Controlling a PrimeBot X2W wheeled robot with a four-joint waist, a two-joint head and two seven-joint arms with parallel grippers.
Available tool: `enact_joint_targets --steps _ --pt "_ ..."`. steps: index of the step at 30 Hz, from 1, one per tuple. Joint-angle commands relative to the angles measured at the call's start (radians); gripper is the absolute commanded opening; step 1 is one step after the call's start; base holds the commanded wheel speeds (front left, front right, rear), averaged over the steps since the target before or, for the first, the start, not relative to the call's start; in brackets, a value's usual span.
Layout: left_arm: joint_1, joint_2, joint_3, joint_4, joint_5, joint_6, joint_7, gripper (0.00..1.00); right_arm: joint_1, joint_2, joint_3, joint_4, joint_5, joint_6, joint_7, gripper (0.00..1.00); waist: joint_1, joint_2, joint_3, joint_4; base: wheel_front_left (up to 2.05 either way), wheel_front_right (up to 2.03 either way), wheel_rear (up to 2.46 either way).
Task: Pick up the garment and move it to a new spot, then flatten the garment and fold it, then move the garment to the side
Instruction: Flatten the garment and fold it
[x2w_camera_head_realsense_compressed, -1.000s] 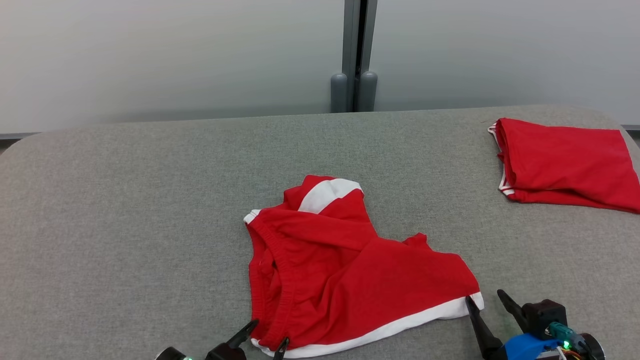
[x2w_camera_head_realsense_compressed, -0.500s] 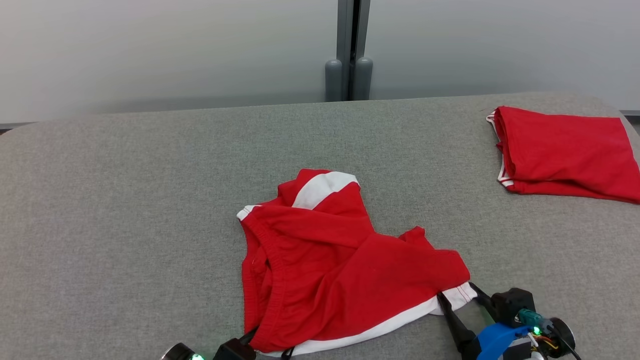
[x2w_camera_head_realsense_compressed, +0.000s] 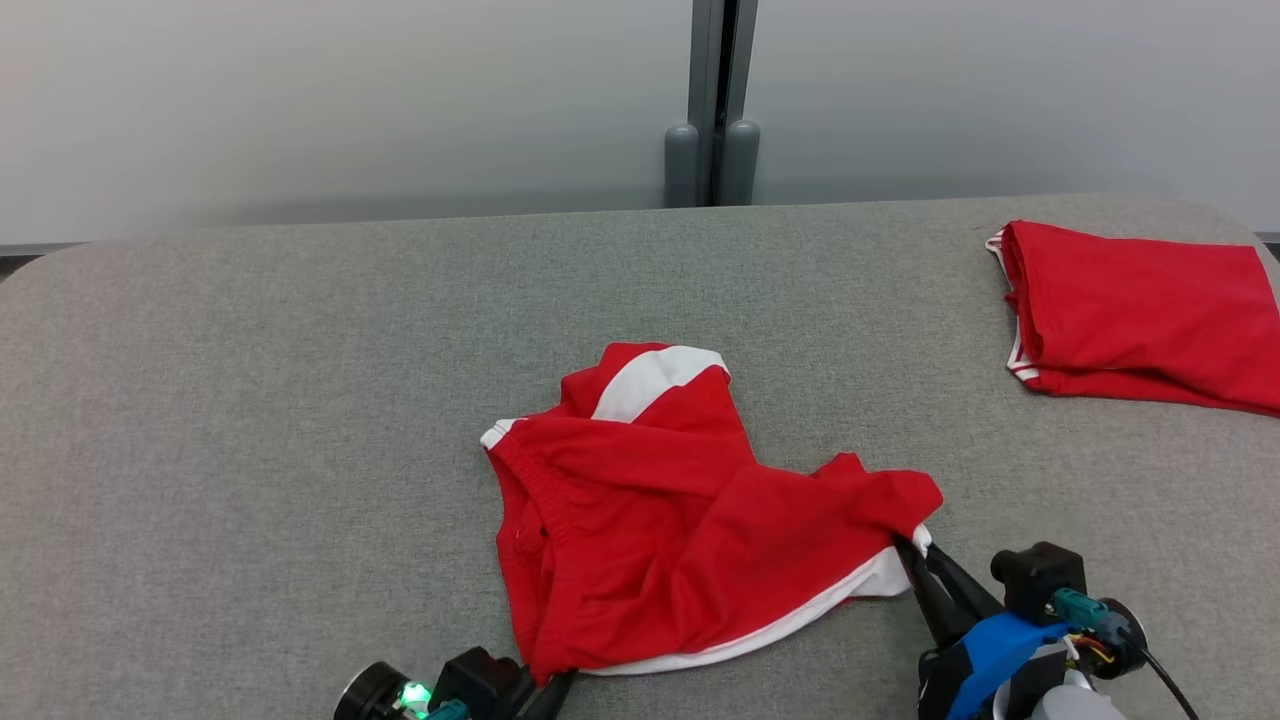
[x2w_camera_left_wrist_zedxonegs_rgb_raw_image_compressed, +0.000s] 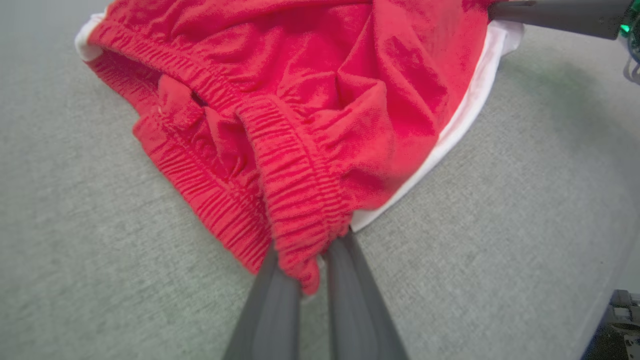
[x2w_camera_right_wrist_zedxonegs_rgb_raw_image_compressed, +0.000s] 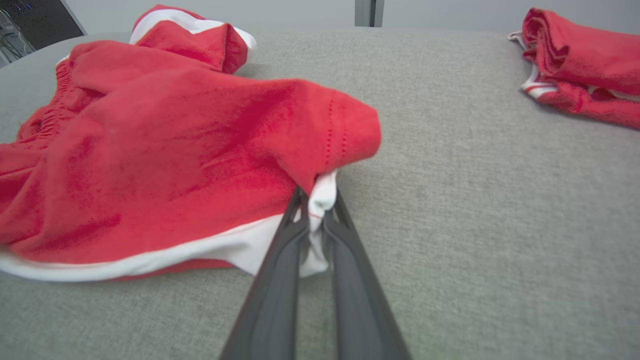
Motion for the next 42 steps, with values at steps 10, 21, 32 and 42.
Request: enact_joint_targets --steps 10,21,32,42 --pt "-0.042 0.012 0.085 -0.262 -0.093 -0.001 -0.001 0.00 -0.025 -0.022 -0.057 -0.212 0.002 0.000 0.000 0.00 -0.0001 -0.0001 -0.005 0.001 0.00 0.00 0.00" --pt "-0.336 0.080 0.089 -0.329 -0.228 -0.001 0.008 0.00 -0.358 -0.025 -0.065 -0.133 0.050 0.000 0.002 0.00 -0.0001 -0.0001 0.061 0.024 0.00 0.00 0.00" --pt "-0.881 0.115 0.064 -0.184 -0.415 -0.001 0.037 0.00 -0.929 0.019 -0.069 0.135 0.047 0.000 0.029 0.00 -0.0001 -0.0001 0.241 0.022 0.00 0.00 0.00" --pt "-1.303 0.089 -0.010 -0.043 -0.500 -0.001 0.007 0.00 -1.322 0.056 -0.144 0.331 0.004 0.000 0.005 0.00 -0.0001 -0.0001 0.365 0.007 0.00 0.00 0.00"
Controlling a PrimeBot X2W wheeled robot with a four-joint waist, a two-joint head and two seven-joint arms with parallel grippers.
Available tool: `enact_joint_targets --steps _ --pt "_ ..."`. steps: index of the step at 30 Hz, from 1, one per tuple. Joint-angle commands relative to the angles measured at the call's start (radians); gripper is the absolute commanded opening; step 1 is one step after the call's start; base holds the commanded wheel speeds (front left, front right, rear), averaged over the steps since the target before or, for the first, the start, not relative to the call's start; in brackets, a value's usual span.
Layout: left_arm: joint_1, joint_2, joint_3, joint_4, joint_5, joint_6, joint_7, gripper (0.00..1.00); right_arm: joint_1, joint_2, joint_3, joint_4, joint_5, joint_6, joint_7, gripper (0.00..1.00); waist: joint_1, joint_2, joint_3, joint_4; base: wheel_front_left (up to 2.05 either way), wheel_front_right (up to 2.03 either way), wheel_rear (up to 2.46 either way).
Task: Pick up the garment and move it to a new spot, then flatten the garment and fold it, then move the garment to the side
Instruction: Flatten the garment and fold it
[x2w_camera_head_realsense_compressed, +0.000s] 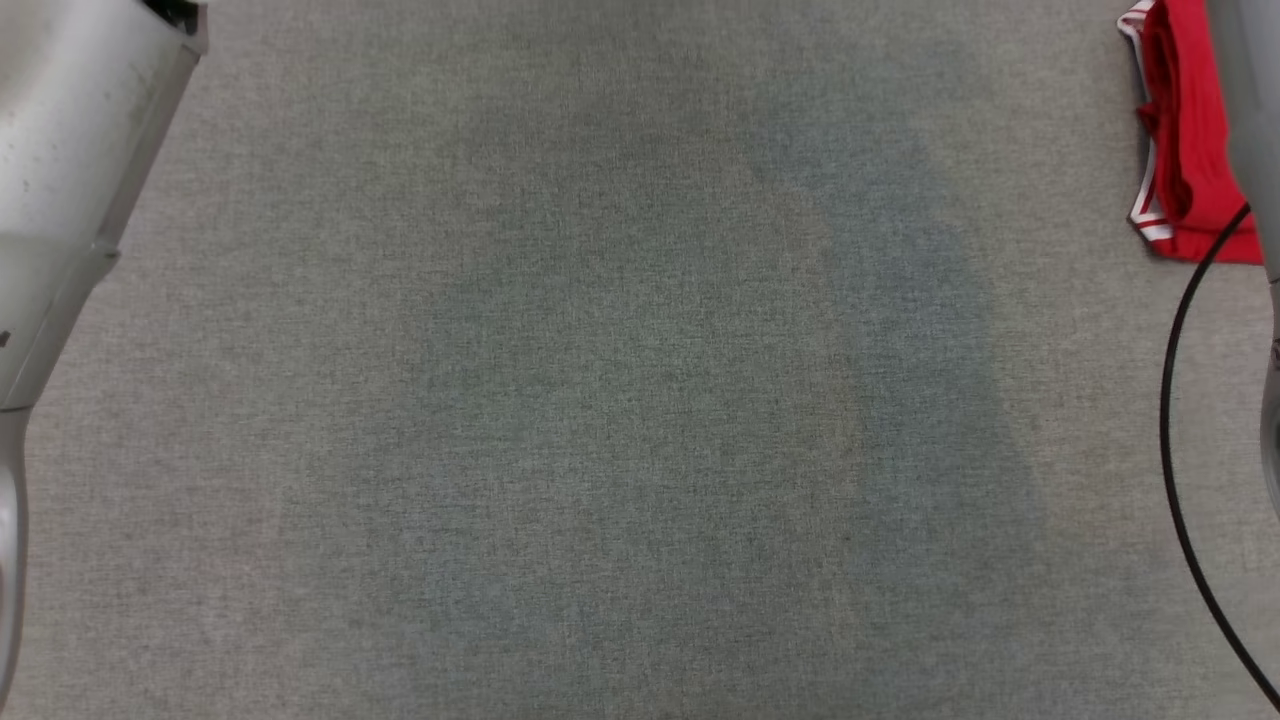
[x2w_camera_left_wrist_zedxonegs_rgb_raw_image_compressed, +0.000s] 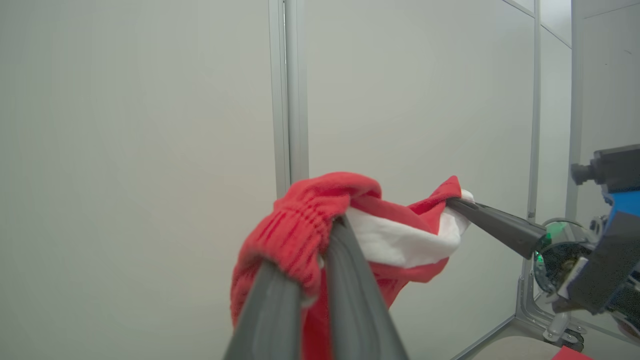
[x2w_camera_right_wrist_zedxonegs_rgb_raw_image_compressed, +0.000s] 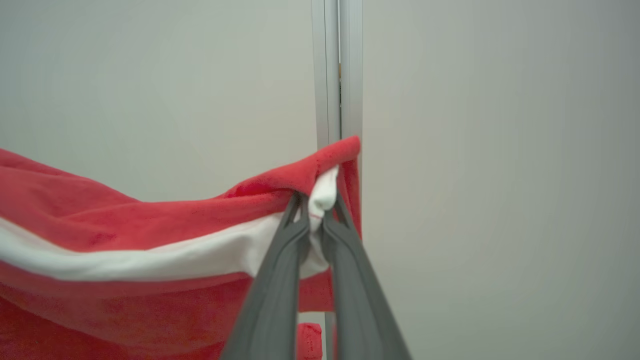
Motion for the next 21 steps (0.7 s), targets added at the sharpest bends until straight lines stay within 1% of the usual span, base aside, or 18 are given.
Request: enact_joint_targets --steps 1,3,5,7,11,15,19,21 --pt "-0.008 -0.004 -0.006 0.009 -0.012 -0.001 -0.007 0.00 -0.007 0.006 -0.004 0.012 -0.010 0.000 -0.005 0.00 -0.0003 -0.0003 0.010 0.004 0.00 0.00 0.00" --pt "-0.011 -0.001 -0.021 0.019 -0.026 -0.001 -0.011 0.00 0.002 0.015 -0.001 0.031 -0.008 0.000 -0.009 0.00 -0.0003 -0.0003 0.019 0.001 0.00 0.00 0.00" --pt "0.021 0.002 -0.018 0.023 -0.043 -0.001 -0.014 0.00 0.033 0.017 0.008 0.051 -0.011 0.000 -0.009 0.00 -0.0003 -0.0003 0.027 -0.001 0.00 0.00 0.00" --pt "0.064 0.005 -0.012 0.023 -0.035 -0.001 -0.013 0.00 0.066 0.018 0.000 0.056 0.000 0.000 -0.010 0.00 -0.0003 -0.0003 0.033 -0.001 0.00 0.00 0.00" --pt "0.192 0.002 0.019 -0.007 -0.021 -0.001 -0.014 0.00 0.170 0.032 0.025 0.015 -0.005 0.000 -0.011 0.00 -0.0003 -0.0003 0.033 -0.002 0.00 0.00 0.00" --pt "0.358 -0.003 0.100 -0.064 0.013 -0.001 -0.014 0.00 0.306 0.024 0.020 -0.055 0.019 0.000 -0.011 0.00 -0.0003 -0.0003 0.017 0.004 0.00 0.00 0.00" --pt "0.551 -0.028 0.175 -0.129 0.056 -0.001 -0.014 0.00 0.463 0.000 0.025 -0.128 0.039 0.000 -0.010 0.00 -0.0003 -0.0003 -0.019 0.016 0.00 0.00 0.00" --pt "0.648 -0.045 0.215 -0.165 0.071 -0.001 -0.014 0.00 0.549 -0.008 0.051 -0.160 0.045 0.000 -0.010 0.00 -0.0003 -0.0003 -0.043 0.021 0.00 0.00 0.00"
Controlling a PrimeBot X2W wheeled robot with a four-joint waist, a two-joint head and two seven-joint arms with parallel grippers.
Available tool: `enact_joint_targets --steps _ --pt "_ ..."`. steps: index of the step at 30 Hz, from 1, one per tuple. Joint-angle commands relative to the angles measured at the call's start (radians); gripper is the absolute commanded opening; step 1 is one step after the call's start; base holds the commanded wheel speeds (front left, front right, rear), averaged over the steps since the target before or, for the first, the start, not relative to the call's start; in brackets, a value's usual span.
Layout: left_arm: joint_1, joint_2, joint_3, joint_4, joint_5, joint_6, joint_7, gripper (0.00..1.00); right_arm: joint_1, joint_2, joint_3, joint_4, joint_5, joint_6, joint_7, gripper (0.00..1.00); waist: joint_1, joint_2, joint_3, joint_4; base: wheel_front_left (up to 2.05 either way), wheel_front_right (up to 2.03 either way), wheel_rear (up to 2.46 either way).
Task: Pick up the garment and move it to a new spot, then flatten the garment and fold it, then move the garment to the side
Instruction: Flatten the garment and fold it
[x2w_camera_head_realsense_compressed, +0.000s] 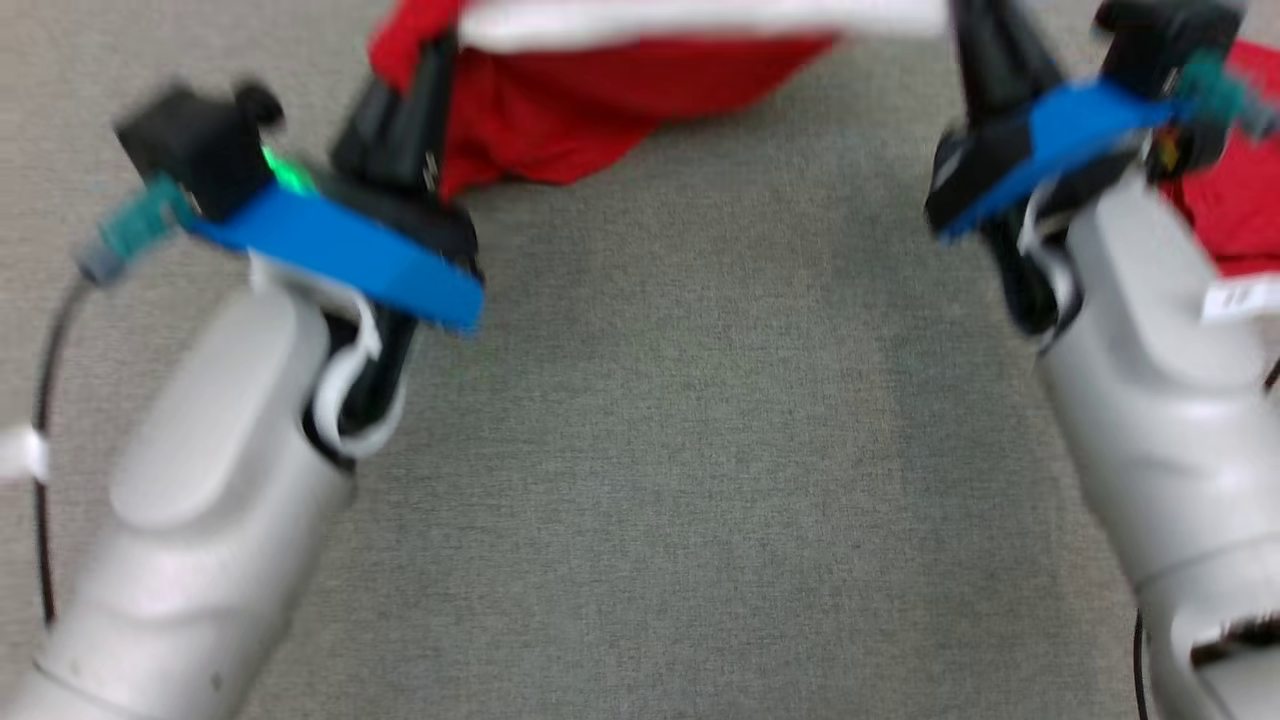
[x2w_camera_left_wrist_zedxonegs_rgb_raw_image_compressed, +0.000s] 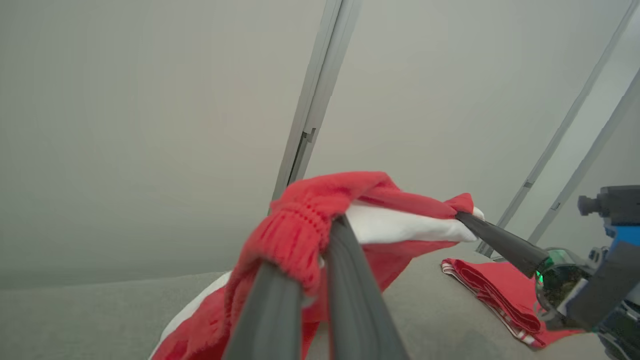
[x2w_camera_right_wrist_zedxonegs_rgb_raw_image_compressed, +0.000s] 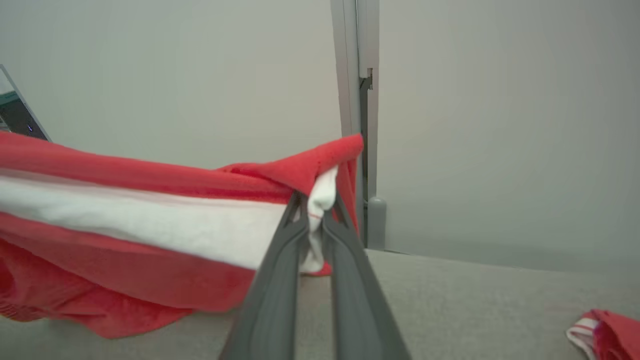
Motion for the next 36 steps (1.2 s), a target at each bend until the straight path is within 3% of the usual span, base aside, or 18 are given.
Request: enact_joint_targets --steps 1,10,20,28,36 --pt "0.050 -0.002 0.008 -0.021 0.019 -0.001 -0.004 0.00 0.056 -0.008 0.011 -0.021 0.019 0.000 -0.003 0.00 0.0002 -0.0001 -0.018 -0.002 0.00 0.00 0.00" --pt "0.425 0.004 -0.025 -0.134 0.125 -0.001 -0.004 0.00 0.431 -0.051 0.056 -0.196 0.116 0.000 -0.003 0.00 0.0002 -0.0001 -0.146 0.001 0.00 0.00 0.00" --pt "0.704 0.021 -0.054 -0.173 0.176 -0.001 -0.004 0.00 0.793 -0.088 0.029 -0.345 0.176 0.000 -0.003 0.00 0.0002 -0.0001 -0.270 0.009 0.00 0.00 0.00" --pt "0.812 0.029 -0.099 -0.193 0.194 -0.001 -0.004 0.00 0.976 -0.083 -0.015 -0.462 0.152 0.000 0.013 0.00 0.0002 -0.0001 -0.317 0.004 0.00 0.00 0.00" --pt "0.794 0.019 -0.149 -0.188 0.179 -0.001 -0.004 0.00 0.996 -0.071 -0.088 -0.533 0.116 0.000 0.056 0.00 0.0002 -0.0001 -0.318 0.006 0.00 0.00 0.00"
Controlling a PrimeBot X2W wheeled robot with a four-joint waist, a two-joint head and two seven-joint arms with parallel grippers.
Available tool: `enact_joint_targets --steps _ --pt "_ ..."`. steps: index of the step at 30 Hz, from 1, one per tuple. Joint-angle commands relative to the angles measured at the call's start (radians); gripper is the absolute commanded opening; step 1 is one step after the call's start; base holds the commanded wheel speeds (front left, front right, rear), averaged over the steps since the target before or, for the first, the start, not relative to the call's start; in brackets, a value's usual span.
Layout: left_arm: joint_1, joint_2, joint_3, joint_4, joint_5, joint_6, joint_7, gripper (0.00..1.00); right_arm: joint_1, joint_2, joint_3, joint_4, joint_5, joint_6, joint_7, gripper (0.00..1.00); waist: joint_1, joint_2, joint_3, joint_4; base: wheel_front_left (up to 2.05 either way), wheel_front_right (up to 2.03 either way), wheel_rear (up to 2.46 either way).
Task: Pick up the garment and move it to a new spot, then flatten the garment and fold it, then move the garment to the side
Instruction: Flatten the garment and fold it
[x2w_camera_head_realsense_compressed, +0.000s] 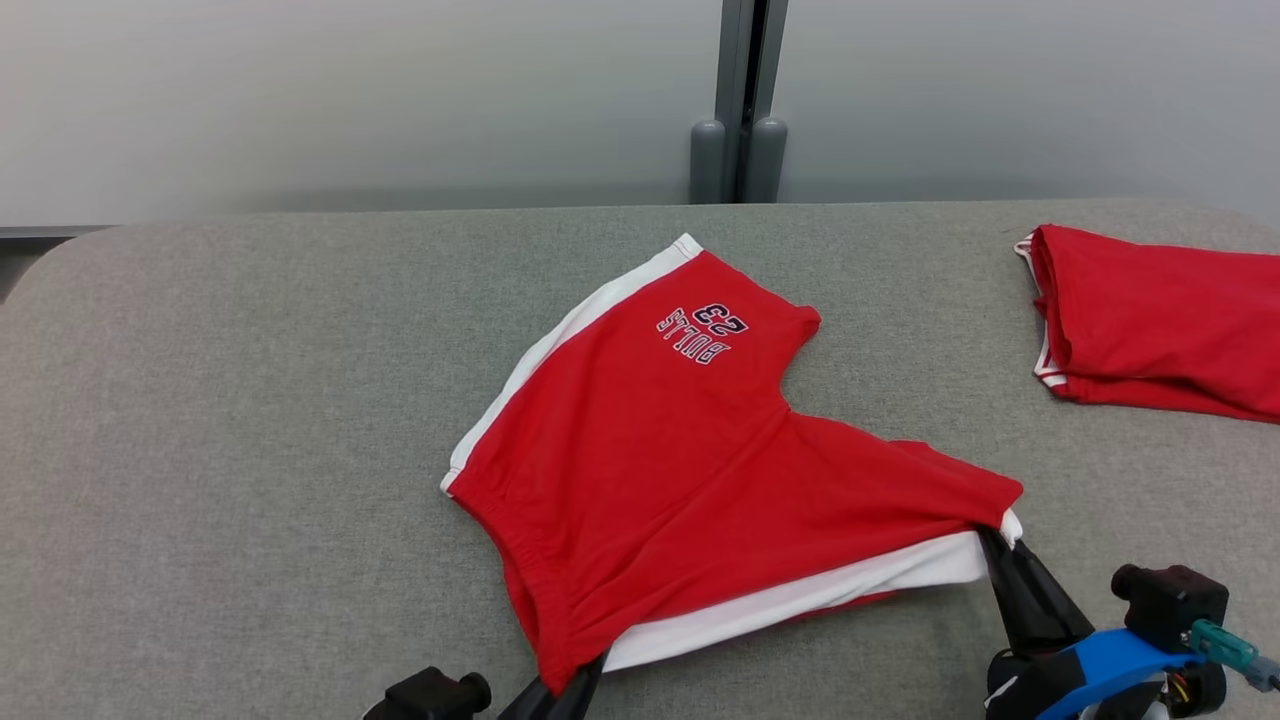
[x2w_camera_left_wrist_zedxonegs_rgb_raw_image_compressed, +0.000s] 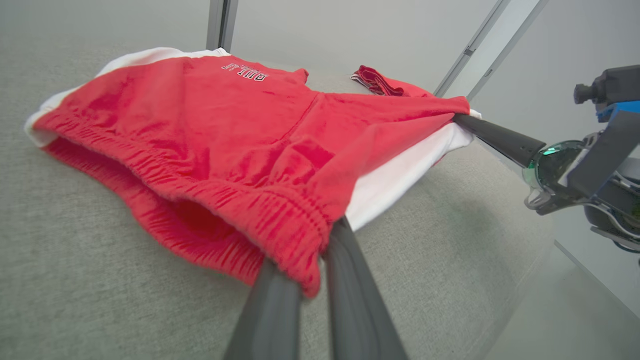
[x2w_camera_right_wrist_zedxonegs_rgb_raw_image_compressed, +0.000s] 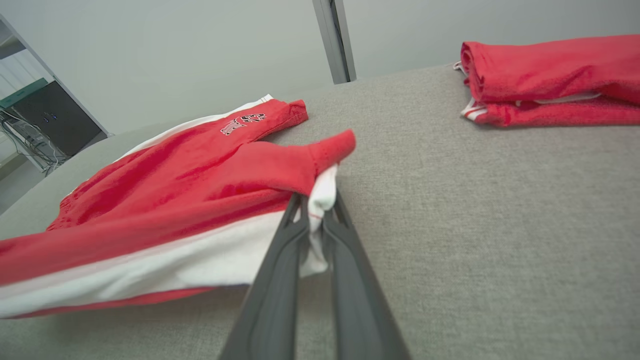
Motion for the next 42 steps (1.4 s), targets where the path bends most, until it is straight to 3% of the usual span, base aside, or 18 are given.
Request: enact_joint_targets --steps 1,7,20,32,42 --pt "-0.025 -0.002 -0.004 0.001 -0.006 -0.001 -0.004 0.00 -0.004 0.000 -0.017 -0.009 -0.008 0.000 0.005 0.00 0.0001 0.0002 0.003 0.005 0.00 0.00 0.00" --pt "-0.052 -0.018 0.010 0.000 -0.012 -0.001 -0.004 0.00 -0.056 0.001 -0.045 -0.019 -0.040 0.000 0.006 0.00 0.0001 0.0002 0.013 0.022 0.00 0.00 0.00" --pt "-0.172 -0.091 0.062 0.008 -0.045 -0.001 -0.004 0.00 -0.357 0.035 -0.033 0.084 -0.107 0.000 0.004 0.00 0.0001 0.0002 0.110 0.100 0.00 0.00 0.00" --pt "-0.366 -0.126 0.122 0.060 -0.094 -0.001 -0.004 0.00 -0.788 0.066 0.031 0.425 -0.184 0.000 0.035 0.00 0.0001 0.0002 0.267 0.172 0.00 0.00 0.00" --pt "-0.486 -0.140 0.110 0.136 -0.100 -0.001 -0.004 0.00 -1.028 0.086 0.032 0.713 -0.247 0.000 0.000 0.00 0.0001 0.0002 0.361 0.212 0.00 0.00 0.00"
